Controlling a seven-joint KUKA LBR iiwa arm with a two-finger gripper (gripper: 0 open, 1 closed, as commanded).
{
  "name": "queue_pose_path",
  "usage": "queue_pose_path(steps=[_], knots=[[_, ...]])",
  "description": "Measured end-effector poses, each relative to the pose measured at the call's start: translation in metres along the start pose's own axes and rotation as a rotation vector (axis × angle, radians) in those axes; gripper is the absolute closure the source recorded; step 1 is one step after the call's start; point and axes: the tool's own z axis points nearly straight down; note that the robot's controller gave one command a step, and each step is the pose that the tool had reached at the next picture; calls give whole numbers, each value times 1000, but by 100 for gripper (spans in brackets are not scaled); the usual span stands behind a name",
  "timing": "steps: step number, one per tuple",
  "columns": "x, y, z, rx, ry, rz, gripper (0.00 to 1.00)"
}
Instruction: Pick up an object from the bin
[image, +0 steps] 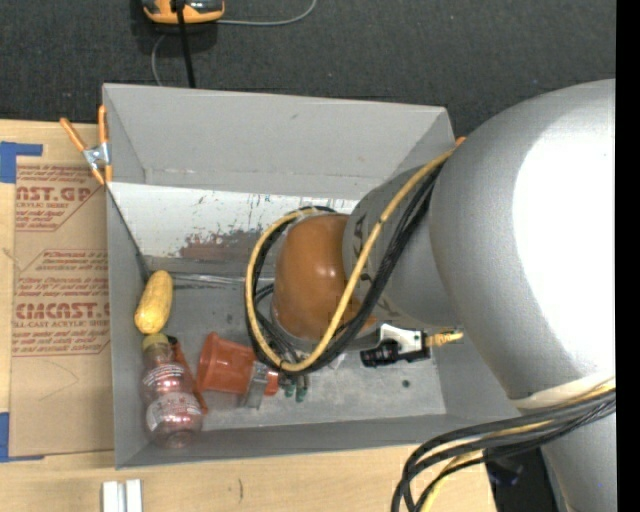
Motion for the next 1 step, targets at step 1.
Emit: queue_pose_path(steps=[1], knots=[[1, 5, -103, -1, 0, -39, 100]])
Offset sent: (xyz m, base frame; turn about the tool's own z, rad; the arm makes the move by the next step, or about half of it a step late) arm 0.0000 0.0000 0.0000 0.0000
